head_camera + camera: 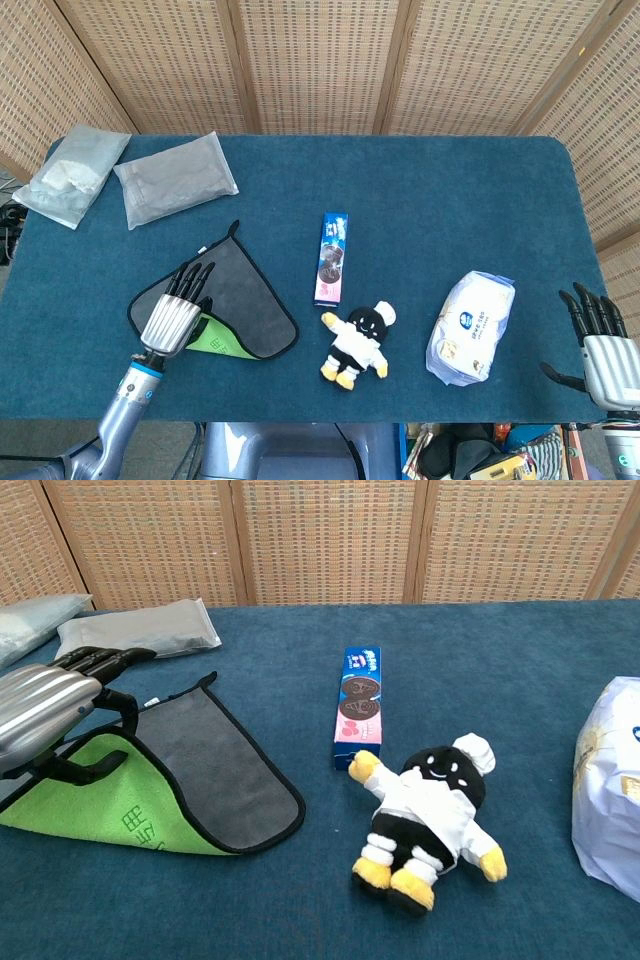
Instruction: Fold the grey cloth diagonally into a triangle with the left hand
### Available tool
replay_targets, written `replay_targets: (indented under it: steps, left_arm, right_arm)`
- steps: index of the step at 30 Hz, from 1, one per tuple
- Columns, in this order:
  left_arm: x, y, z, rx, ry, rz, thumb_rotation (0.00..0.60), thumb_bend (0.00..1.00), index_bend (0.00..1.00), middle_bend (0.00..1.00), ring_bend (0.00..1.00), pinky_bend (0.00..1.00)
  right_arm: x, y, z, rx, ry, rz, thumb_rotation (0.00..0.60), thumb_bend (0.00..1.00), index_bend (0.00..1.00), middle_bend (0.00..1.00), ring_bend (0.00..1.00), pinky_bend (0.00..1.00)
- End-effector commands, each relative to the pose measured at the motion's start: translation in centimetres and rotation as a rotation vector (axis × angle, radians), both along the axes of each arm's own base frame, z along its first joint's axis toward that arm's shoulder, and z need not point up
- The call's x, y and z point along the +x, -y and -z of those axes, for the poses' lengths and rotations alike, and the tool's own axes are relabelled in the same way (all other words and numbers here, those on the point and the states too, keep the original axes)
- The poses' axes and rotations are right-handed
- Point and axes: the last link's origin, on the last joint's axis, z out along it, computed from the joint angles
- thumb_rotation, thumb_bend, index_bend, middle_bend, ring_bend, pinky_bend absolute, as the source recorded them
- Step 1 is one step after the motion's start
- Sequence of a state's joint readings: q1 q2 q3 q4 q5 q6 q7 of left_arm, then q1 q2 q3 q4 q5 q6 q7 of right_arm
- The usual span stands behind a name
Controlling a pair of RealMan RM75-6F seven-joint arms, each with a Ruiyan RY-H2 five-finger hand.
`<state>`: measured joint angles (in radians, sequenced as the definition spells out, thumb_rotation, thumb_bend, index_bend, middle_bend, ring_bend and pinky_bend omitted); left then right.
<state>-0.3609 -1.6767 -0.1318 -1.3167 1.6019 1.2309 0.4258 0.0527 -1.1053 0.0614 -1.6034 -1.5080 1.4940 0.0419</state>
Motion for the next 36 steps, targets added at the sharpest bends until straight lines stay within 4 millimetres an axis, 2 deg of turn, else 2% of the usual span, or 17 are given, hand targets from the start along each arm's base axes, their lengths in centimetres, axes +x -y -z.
replay_targets:
  steps: [1, 13, 23, 36]
  left_arm:
    - [0.8, -1.7, 0.6, 0.001, -0.024, 0.012, 0.600, 0.47, 0.66, 0.00, 0.00, 0.00]
    - [1.9, -6.6, 2.1, 0.032, -0.064, -0.003, 0.600, 0.47, 0.67, 0.00, 0.00, 0.00]
    - [2.1, -9.5, 2.8, 0.051, -0.090, -0.020, 0.600, 0.47, 0.68, 0.00, 0.00, 0.00]
    - [3.4, -12.7, 3.4, 0.072, -0.122, -0.030, 0.600, 0.47, 0.68, 0.00, 0.00, 0.00]
  right_arm:
    - [-0.2, 0.1, 0.0, 0.002, 0.000, 0.008, 0.600, 0.00, 0.00, 0.00, 0.00, 0.00]
    - [-1.0, 0.5, 0.2, 0.011, 0.003, 0.032, 0.600, 0.00, 0.00, 0.00, 0.00, 0.00]
    - [-1.5, 0.8, 0.4, 0.012, 0.006, 0.050, 0.600, 0.00, 0.00, 0.00, 0.00, 0.00]
    - [-1.8, 1.1, 0.8, 0.025, -0.001, 0.060, 0.600, 0.00, 0.00, 0.00, 0.00, 0.00]
